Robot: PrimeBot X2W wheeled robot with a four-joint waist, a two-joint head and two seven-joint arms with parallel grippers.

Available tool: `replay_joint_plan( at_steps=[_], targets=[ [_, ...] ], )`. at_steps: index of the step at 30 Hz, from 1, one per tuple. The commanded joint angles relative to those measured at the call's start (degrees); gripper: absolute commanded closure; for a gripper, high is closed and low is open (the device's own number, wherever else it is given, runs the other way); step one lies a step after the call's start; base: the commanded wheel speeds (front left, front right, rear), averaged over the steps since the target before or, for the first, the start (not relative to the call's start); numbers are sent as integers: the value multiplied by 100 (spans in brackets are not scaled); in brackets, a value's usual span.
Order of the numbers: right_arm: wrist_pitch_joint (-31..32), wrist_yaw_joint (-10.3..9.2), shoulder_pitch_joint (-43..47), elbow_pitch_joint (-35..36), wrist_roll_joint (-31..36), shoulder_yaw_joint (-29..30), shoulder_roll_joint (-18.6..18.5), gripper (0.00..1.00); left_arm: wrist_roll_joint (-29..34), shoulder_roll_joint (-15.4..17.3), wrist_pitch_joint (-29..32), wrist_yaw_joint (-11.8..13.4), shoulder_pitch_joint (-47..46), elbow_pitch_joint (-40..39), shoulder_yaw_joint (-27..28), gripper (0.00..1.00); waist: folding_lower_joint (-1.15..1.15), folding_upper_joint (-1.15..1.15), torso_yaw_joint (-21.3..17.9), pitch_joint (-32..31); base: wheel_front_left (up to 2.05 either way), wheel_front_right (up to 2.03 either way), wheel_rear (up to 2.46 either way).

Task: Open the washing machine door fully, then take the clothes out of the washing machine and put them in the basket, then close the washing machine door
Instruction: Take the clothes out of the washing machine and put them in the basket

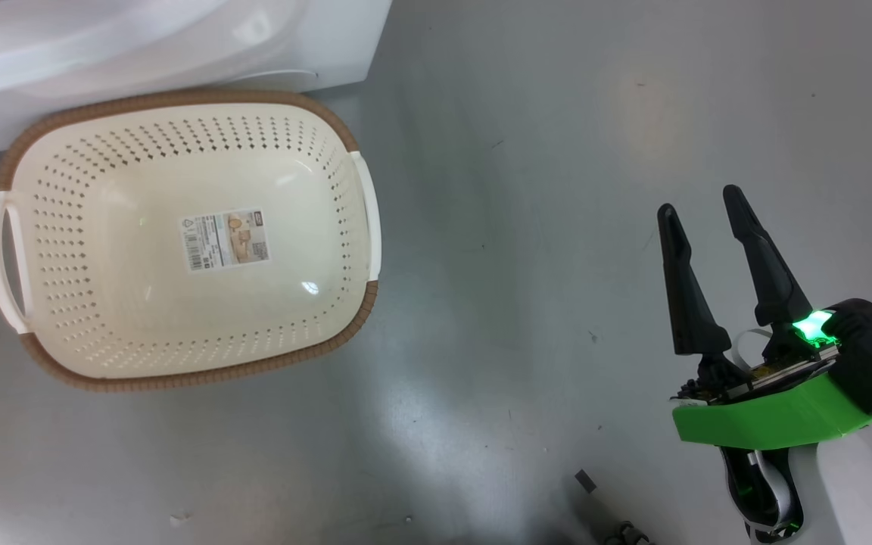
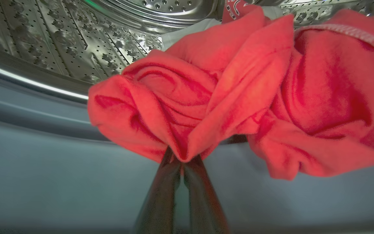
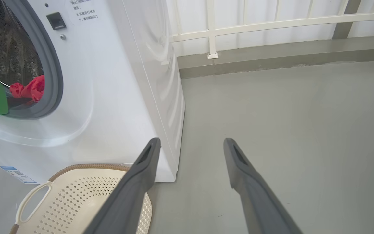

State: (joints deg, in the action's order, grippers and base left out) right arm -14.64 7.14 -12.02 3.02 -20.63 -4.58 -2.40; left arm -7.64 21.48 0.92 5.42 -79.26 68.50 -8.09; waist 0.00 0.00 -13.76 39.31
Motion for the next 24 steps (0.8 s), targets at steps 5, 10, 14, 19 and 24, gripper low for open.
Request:
replay_joint_plan(
  at_steps=[5,10,14,19,24],
  targets=[
    [-36,35,49,96,-31,-116,-48,0,-76,318,-335,-76,-66,-137,15,100,0,0,56,-14,0,0,0],
    [-36,35,35,96,-13,-89,-48,0,-177,250,-677,-152,-41,-220,27,100,0,0,132,-18,0,0,0],
    [-36,35,9,78,-2,-73,-48,0,-272,188,-953,-199,15,-288,53,100,0,0,197,-39,0,0,0],
    [-36,35,-2,65,21,-65,-48,0,-347,159,-1238,-248,129,-380,54,100,0,0,261,-83,0,0,0],
    [-36,35,-8,66,44,-53,-48,0,-448,82,-1428,-324,326,-566,67,100,0,0,340,-141,0,0,0]
  ],
)
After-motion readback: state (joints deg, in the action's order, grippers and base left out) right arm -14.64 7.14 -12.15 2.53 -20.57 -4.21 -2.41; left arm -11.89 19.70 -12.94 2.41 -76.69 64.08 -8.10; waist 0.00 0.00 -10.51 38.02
